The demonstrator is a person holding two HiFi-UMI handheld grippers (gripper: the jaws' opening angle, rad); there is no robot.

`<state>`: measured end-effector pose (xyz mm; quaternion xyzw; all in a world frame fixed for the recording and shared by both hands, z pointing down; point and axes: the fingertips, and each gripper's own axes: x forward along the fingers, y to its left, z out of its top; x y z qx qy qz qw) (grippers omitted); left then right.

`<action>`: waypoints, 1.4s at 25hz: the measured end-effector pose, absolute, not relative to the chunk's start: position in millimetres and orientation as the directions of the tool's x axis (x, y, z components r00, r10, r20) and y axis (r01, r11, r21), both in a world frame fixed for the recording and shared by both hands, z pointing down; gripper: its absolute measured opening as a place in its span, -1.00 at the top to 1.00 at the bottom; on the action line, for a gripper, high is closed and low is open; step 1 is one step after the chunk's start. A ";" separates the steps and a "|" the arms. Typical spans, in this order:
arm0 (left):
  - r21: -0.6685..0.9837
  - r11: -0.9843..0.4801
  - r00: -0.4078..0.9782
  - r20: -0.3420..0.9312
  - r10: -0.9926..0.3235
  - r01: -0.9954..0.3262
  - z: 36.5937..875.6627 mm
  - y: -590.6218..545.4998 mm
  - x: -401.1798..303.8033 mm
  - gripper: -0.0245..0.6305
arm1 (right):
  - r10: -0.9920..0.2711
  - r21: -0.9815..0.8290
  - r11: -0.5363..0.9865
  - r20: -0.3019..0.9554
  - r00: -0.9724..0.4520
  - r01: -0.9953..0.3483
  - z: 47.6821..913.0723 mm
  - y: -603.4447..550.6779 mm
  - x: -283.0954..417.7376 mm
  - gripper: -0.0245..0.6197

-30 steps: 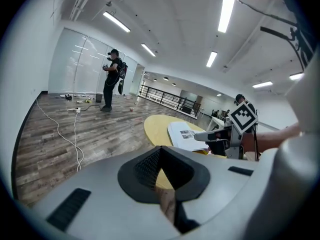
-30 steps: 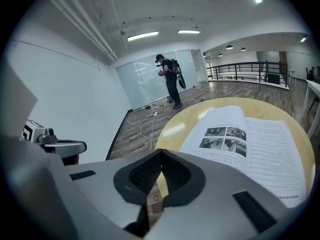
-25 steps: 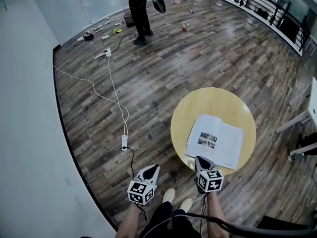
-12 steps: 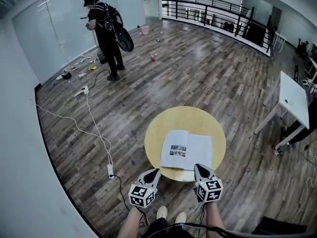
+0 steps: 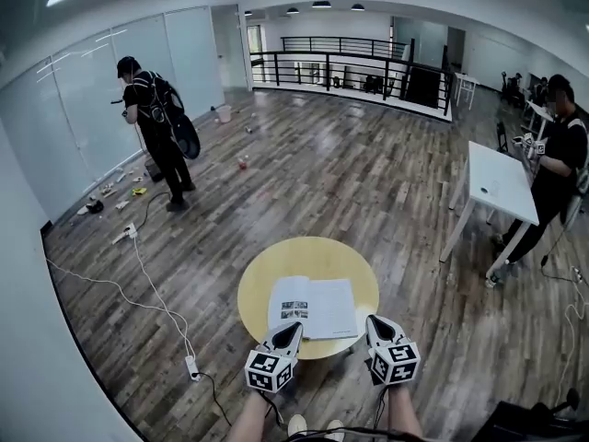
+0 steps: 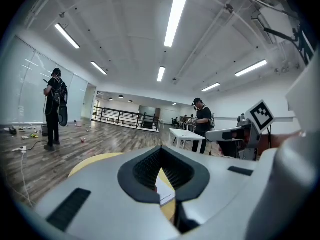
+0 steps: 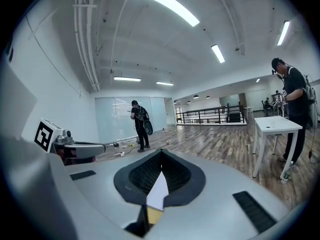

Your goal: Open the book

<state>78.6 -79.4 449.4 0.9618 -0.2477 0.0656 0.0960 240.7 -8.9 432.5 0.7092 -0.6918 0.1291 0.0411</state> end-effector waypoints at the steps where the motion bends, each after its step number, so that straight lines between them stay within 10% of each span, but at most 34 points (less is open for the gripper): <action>1: 0.147 -0.864 0.873 0.167 -0.457 -0.481 445.7 -77.2 83.7 0.93 | -0.973 -0.118 -0.046 0.232 0.018 -0.992 428.4 -4.3 244.6 0.91; 35: 0.104 -0.888 0.891 0.135 -0.433 -0.447 425.2 -76.8 103.4 0.93 | -0.979 -0.098 -0.003 0.205 -0.018 -0.995 415.8 -2.6 229.1 0.91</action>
